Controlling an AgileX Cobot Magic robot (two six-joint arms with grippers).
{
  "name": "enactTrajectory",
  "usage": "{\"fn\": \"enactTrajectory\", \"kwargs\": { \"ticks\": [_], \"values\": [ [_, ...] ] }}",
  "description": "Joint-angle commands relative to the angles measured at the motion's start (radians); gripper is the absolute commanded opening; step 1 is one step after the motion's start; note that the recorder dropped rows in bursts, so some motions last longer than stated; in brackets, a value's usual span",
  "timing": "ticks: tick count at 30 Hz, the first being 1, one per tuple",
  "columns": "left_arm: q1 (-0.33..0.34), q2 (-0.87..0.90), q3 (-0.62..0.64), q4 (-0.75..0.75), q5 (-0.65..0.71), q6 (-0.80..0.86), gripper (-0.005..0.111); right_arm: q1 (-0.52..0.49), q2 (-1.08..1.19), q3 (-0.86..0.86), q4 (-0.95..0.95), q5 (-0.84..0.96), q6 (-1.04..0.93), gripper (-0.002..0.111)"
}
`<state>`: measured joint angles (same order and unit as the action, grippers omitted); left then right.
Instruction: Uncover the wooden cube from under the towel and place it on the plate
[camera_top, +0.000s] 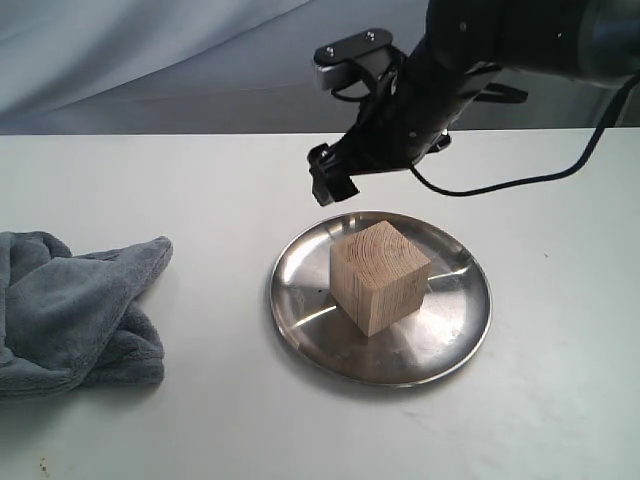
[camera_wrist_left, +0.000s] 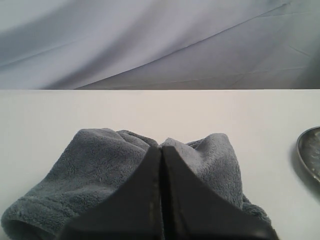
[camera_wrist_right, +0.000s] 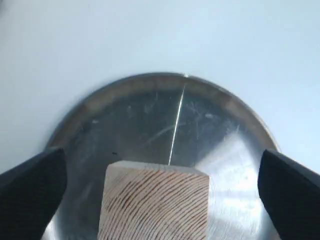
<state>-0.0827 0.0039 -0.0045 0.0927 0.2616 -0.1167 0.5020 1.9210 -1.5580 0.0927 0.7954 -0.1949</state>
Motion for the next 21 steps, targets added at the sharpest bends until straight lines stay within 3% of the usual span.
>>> {"fn": "enactTrajectory", "kwargs": {
  "ticks": [1,5,18,21],
  "values": [
    [0.003,-0.004,0.005,-0.005,-0.011,-0.003,0.0,-0.003,-0.032,-0.05,-0.006,0.029,0.053,0.095],
    [0.003,-0.004,0.005,-0.005,-0.011,-0.003,0.0,-0.003,-0.032,-0.065,-0.011,0.076,0.053,0.086],
    [0.003,-0.004,0.005,-0.005,-0.011,-0.003,0.0,-0.003,-0.03,-0.065,-0.132,0.195,0.187,0.026],
    [0.003,-0.004,0.005,-0.005,-0.011,-0.003,0.0,-0.022,-0.03,-0.065,-0.156,0.267,0.216,0.001]
  ]
}}
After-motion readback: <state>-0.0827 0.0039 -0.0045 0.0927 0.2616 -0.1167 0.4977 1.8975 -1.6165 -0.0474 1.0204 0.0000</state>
